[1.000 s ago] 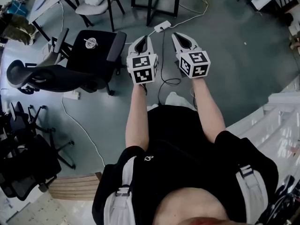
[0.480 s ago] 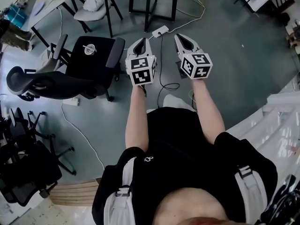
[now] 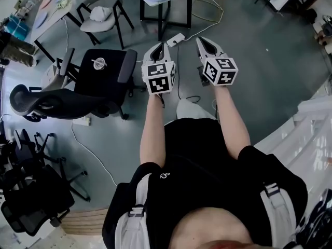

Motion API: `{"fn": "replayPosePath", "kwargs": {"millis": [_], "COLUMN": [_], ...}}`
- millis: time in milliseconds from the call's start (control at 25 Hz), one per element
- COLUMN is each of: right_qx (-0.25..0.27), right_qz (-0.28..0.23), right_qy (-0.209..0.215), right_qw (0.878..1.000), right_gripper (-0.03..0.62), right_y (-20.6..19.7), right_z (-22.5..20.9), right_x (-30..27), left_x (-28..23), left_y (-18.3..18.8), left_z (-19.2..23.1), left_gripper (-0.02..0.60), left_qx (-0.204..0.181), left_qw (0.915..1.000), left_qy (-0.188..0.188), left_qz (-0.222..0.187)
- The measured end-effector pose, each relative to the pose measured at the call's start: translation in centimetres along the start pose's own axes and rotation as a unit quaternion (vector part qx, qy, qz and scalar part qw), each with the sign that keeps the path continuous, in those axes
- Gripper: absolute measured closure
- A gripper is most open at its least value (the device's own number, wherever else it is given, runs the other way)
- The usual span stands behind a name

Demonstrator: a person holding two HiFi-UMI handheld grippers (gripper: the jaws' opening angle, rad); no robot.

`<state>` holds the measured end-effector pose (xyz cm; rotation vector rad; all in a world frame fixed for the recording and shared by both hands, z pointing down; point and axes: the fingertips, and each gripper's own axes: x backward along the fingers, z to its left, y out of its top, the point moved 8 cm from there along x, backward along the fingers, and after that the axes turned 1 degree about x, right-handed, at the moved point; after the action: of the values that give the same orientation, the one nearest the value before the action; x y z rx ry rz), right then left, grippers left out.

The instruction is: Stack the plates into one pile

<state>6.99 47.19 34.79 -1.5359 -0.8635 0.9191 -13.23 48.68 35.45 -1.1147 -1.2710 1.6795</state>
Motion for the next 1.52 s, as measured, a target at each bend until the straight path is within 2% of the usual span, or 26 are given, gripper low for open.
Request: {"fn": "replayPosePath", "kwargs": {"millis": [160,400,680,800,960,1160,1320,1520], "right_qx": [0.010,-0.005,0.010,0.023,0.000,0.034,0.041,0.029], "right_qz": [-0.003,-0.011,-0.024,-0.020,-0.019,-0.031,-0.007,0.054], "right_qy": [0.005,-0.009,0.021,0.043,0.051,0.081,0.081,0.048], "right_qw": [1.000,1.000,0.999,0.999,0.999,0.996,0.996,0.997], "right_gripper": [0.588,0.588,0.588,0.588,0.588,0.586,0.586,0.586], "right_y": [0.4,2.1,3.5,3.6,4.1,5.7,4.6,0.6], "right_z": [-0.1,-2.8,-3.5,-4.2,-7.1,-9.5,-13.5,-20.3], "right_x": [-0.6,-1.4,-5.7,-8.3,-11.6,-17.0,-21.1,-23.9], "left_x": [-0.9,-2.4,-5.2,-7.7,-11.1,-16.5,-22.3,-29.1], "left_y": [0.3,1.6,3.0,3.1,3.8,4.8,5.4,2.3], "left_z": [0.1,0.5,2.6,3.1,3.7,6.1,6.6,5.0], "left_gripper": [0.568,0.568,0.568,0.568,0.568,0.568,0.568,0.568], "left_qx": [-0.009,-0.014,-0.011,-0.004,0.007,0.025,0.035,0.051], "left_qw": [0.9999,0.9998,0.9995,0.9994,0.9990,0.9970,0.9962,0.9967], "left_qy": [-0.007,-0.009,0.005,0.009,0.024,0.063,0.070,0.061], "left_qz": [0.002,-0.012,-0.030,-0.032,-0.036,-0.037,-0.038,0.018]}}
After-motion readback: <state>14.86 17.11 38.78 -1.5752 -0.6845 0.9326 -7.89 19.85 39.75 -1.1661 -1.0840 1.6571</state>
